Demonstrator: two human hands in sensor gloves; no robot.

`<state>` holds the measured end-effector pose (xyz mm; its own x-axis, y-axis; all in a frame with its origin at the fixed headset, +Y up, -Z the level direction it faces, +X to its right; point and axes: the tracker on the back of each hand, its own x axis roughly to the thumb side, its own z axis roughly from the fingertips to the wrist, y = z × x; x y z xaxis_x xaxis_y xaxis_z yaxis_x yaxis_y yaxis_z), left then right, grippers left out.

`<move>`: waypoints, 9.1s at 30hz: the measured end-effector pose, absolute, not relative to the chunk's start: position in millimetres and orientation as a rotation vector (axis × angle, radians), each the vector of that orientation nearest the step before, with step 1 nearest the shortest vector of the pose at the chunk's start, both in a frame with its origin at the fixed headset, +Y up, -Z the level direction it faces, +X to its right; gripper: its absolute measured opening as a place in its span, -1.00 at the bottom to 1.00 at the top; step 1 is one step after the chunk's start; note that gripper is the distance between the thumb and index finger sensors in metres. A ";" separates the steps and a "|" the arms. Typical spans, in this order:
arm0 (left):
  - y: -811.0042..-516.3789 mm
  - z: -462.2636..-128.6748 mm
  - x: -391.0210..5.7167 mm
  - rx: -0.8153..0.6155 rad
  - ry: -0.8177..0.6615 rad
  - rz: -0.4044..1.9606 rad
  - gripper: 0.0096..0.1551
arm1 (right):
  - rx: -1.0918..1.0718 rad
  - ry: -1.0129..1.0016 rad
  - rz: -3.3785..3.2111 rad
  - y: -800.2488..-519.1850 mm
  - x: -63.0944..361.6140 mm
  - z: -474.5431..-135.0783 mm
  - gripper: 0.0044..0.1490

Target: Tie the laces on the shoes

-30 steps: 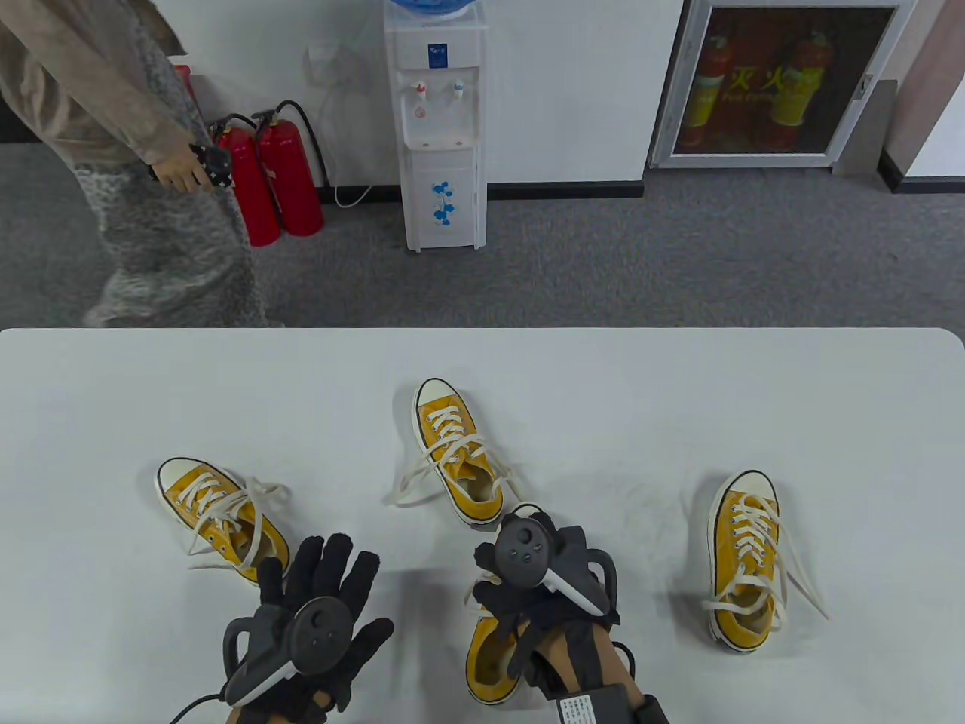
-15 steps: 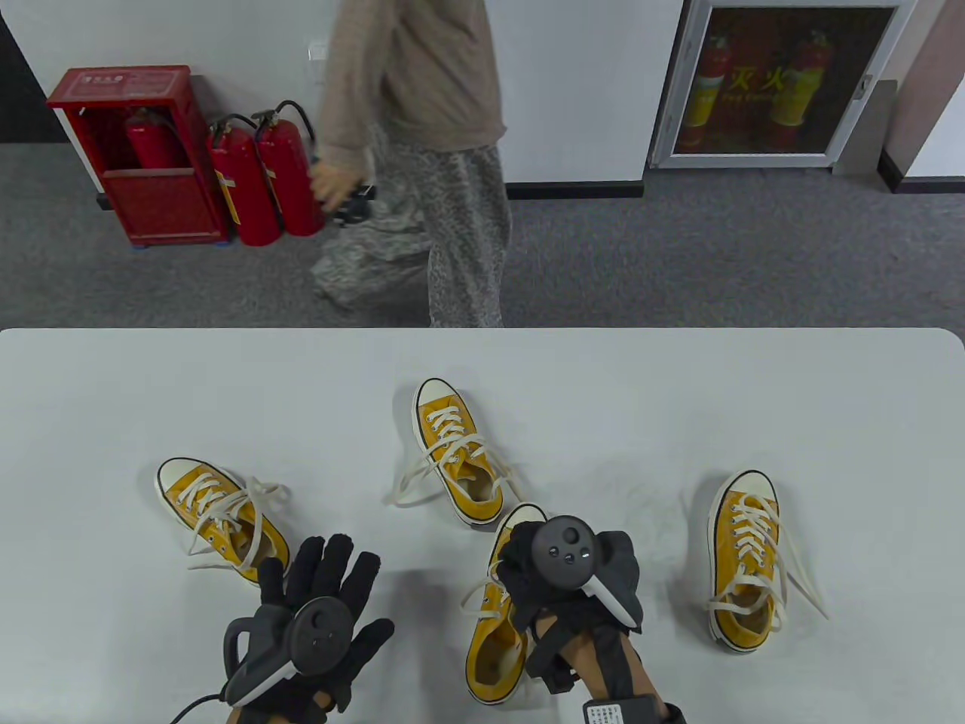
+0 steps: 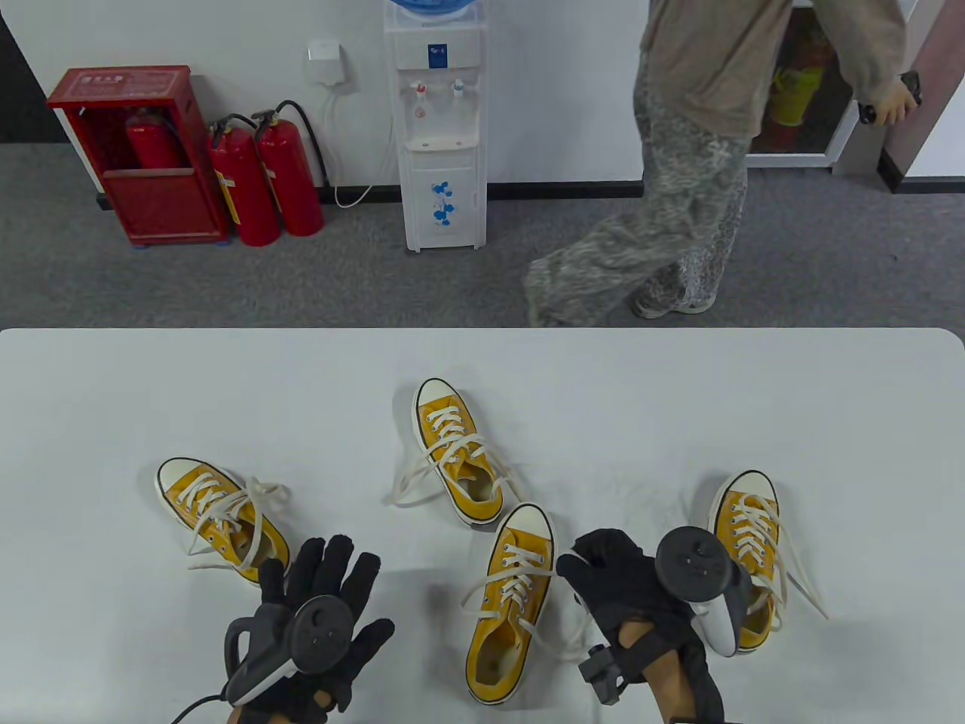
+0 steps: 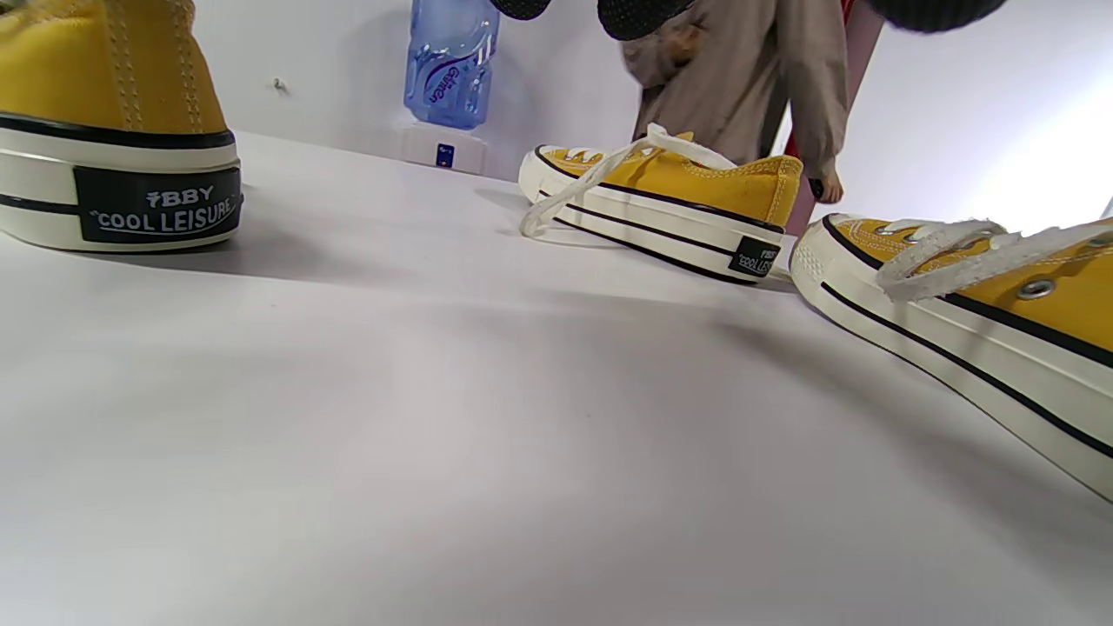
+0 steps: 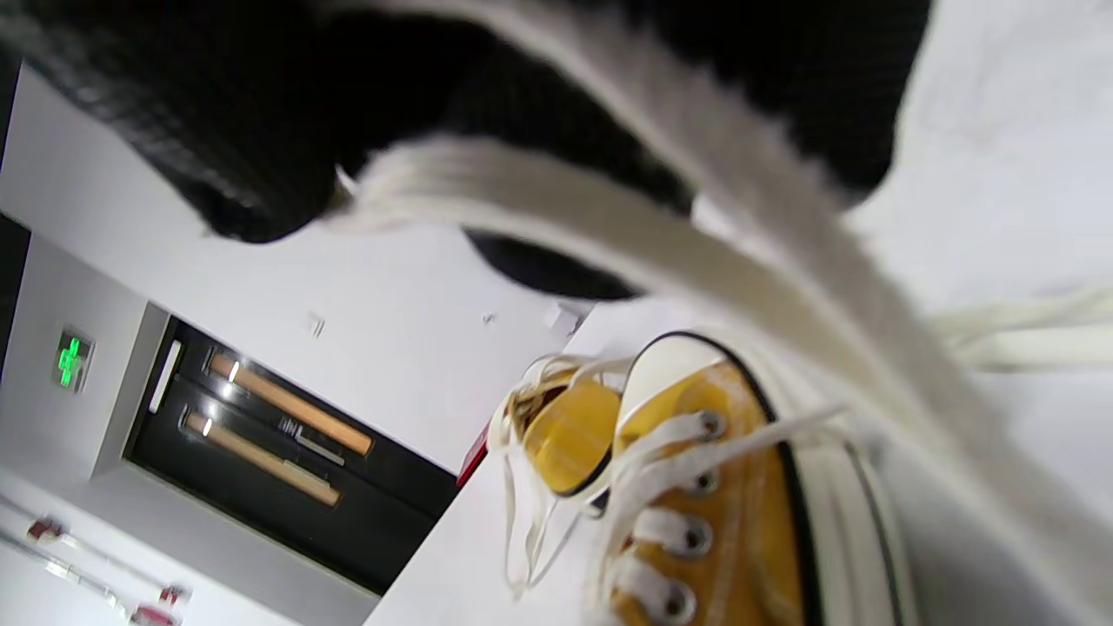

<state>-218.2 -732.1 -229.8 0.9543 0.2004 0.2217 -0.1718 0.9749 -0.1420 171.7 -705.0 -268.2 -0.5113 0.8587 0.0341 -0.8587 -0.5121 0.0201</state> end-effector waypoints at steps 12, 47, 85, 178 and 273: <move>-733.1 -231.1 -217.4 -0.149 -0.250 0.252 0.00 | -0.004 -0.023 1.837 -724.1 197.6 -265.0 -0.52; -749.3 -296.7 -90.7 -0.362 -0.176 0.489 -0.24 | 0.014 -0.030 1.729 -731.7 199.5 -265.8 -0.35; -735.5 -288.0 -139.1 -0.536 -0.276 1.326 -0.57 | 0.098 -0.102 1.726 -725.0 199.6 -265.0 -0.40; -722.9 -268.7 -110.6 -0.247 -0.337 1.239 -0.60 | 0.458 -0.175 2.095 -705.3 145.2 -247.0 -0.21; -712.3 -275.1 -310.0 -0.146 0.110 0.299 -0.74 | -0.356 0.126 2.889 -722.8 213.4 -269.0 -0.61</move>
